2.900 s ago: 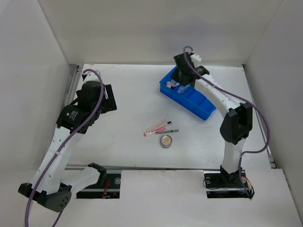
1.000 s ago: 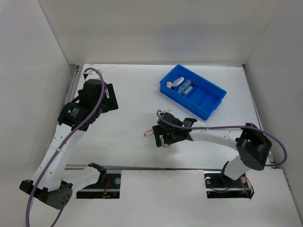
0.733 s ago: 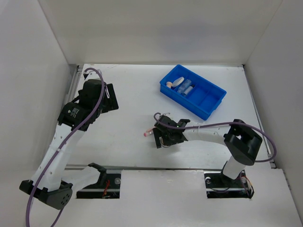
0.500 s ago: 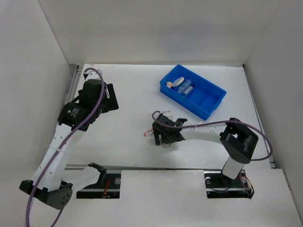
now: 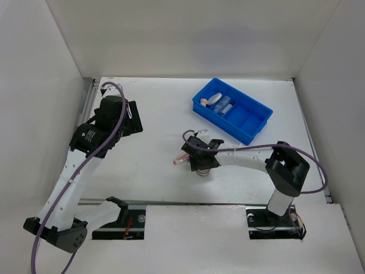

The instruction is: Organize the makeup

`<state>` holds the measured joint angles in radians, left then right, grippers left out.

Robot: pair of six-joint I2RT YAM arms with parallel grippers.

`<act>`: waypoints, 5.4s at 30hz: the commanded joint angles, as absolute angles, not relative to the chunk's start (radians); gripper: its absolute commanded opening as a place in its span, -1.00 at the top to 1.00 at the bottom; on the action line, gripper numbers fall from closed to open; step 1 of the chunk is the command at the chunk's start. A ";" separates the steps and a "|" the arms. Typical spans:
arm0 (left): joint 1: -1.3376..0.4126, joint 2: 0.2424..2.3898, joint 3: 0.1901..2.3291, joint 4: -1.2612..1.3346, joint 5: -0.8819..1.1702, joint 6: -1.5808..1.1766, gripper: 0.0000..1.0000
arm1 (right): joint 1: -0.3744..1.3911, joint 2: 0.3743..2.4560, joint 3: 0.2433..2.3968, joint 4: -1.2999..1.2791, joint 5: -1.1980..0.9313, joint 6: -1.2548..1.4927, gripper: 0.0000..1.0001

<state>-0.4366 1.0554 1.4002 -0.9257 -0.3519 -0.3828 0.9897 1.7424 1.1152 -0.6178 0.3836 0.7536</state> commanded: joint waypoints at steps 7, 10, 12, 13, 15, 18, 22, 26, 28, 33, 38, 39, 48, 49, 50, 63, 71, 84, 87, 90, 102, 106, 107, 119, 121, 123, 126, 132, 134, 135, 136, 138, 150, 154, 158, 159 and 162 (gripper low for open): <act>-0.436 1.034 1.402 -0.919 -0.357 -0.382 -0.49 | 0.842 1.602 1.311 -0.746 0.436 0.730 0.39; -0.436 1.034 1.402 -0.919 -0.357 -0.382 -0.49 | 0.715 1.592 1.360 -0.706 0.390 0.667 0.39; -0.436 1.034 1.402 -0.919 -0.357 -0.382 -0.49 | 0.657 1.601 1.394 -0.692 0.377 0.621 0.39; -0.436 1.034 1.402 -0.919 -0.357 -0.382 -0.49 | 0.605 1.612 1.414 -0.692 0.377 0.609 0.39; -0.436 1.034 1.402 -0.919 -0.367 -0.382 -0.49 | 0.554 1.658 1.488 -0.692 0.368 0.571 0.39; -0.436 1.043 1.402 -0.919 -0.367 -0.373 -0.49 | 0.460 1.727 1.581 -0.683 0.357 0.546 0.39; -0.436 1.043 1.402 -0.919 -0.376 -0.373 -0.49 | 0.362 1.808 1.670 -0.664 0.324 0.526 0.39; -0.436 1.052 1.411 -0.931 -0.385 -0.373 -0.49 | 0.302 1.902 1.756 -0.664 0.290 0.526 0.39; -0.436 1.062 1.420 -0.931 -0.385 -0.373 -0.49 | 0.275 1.942 1.779 -0.673 0.290 0.526 0.39; -0.436 1.081 1.430 -0.940 -0.394 -0.364 -0.49 | 0.236 1.965 1.758 -0.649 0.299 0.517 0.37; -0.436 1.092 1.439 -0.940 -0.385 -0.364 -0.49 | 0.215 1.993 1.717 -0.638 0.287 0.517 0.37; -0.436 1.101 1.439 -0.940 -0.385 -0.364 -0.49 | 0.215 1.993 1.717 -0.628 0.287 0.517 0.37; -0.436 1.120 1.459 -0.940 -0.385 -0.364 -0.49 | 0.215 2.022 1.707 -0.618 0.297 0.499 0.27; -0.436 1.120 1.459 -0.940 -0.385 -0.364 -0.49 | 0.215 2.032 1.707 -0.618 0.298 0.499 0.25; -0.436 1.120 1.459 -0.940 -0.385 -0.364 -0.49 | 0.215 2.033 1.716 -0.618 0.307 0.499 0.23; -0.436 1.120 1.477 -0.959 -0.376 -0.364 -0.49 | 0.215 2.062 1.735 -0.618 0.327 0.489 -0.04; -0.436 1.111 1.477 -0.959 -0.376 -0.373 -0.49 | 0.215 2.028 1.753 -0.627 0.327 0.480 -0.57; -0.436 1.083 1.468 -0.959 -0.376 -0.373 -0.49 | 0.314 1.625 1.528 -0.589 0.345 0.453 -0.12; -0.436 1.083 1.459 -0.959 -0.385 -0.373 -0.49 | 0.425 1.554 1.410 -0.580 0.368 0.492 0.45; -0.436 1.074 1.450 -0.959 -0.394 -0.373 -0.49 | 0.527 1.490 1.289 -0.589 0.319 0.595 0.70; -0.436 1.023 1.411 -0.968 -0.394 -0.383 -0.49 | 0.719 1.586 1.106 -0.577 0.130 1.108 0.01; -0.436 1.014 1.402 -0.968 -0.394 -0.393 -0.49 | 0.719 1.675 1.106 -0.577 0.100 1.221 0.01; -0.436 1.014 1.402 -0.968 -0.394 -0.393 -0.49 | 0.719 1.695 1.115 -0.577 0.065 1.230 0.01; -0.436 0.996 1.393 -0.986 -0.414 -0.383 -0.49 | 0.719 1.802 1.127 -0.635 0.064 1.330 0.09; -0.436 0.996 1.384 -0.986 -0.423 -0.374 -0.49 | 0.719 1.802 1.127 -0.658 0.084 1.342 0.09; -0.436 0.986 1.384 -0.986 -0.423 -0.374 -0.49 | 0.719 1.792 1.137 -0.658 0.100 1.365 0.09; -0.436 0.986 1.384 -0.986 -0.423 -0.365 -0.49 | 0.710 1.766 1.137 -0.669 0.142 1.374 0.09; -0.436 0.986 1.393 -0.986 -0.423 -0.356 -0.49 | 0.649 1.727 1.100 -0.646 0.158 1.384 0.09; -0.436 0.995 1.393 -0.977 -0.423 -0.356 -0.49 | 0.640 1.727 1.100 -0.646 0.158 1.384 0.09; -0.436 0.996 1.393 -0.977 -0.423 -0.356 -0.49 | 0.640 1.739 1.114 -0.646 0.158 1.384 0.09; -0.436 0.996 1.393 -0.977 -0.414 -0.356 -0.49 | 0.640 1.740 1.127 -0.646 0.158 1.375 0.09; -0.436 0.996 1.393 -0.977 -0.414 -0.347 -0.49 | 0.640 1.749 1.140 -0.656 0.158 1.362 0.09; -0.436 1.005 1.384 -0.968 -0.414 -0.347 -0.49 | 0.640 1.873 1.249 -0.736 0.202 1.341 0.17; -0.436 1.005 1.384 -0.968 -0.423 -0.347 -0.49 | 0.649 1.884 1.236 -0.736 0.213 1.351 0.27; -0.436 1.005 1.384 -0.968 -0.442 -0.337 -0.49 | 0.658 1.884 1.195 -0.736 0.222 1.362 0.47; -0.436 1.005 1.384 -0.968 -0.442 -0.337 -0.49 | 0.658 1.884 1.195 -0.736 0.222 1.362 0.53; -0.436 1.005 1.384 -0.968 -0.442 -0.337 -0.49 | 0.658 1.864 1.155 -0.746 0.247 1.371 0.75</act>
<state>-0.4366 1.0065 1.3872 -0.9771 -0.4194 -0.3527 0.6464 1.8507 1.2114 -0.6888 0.1989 1.3594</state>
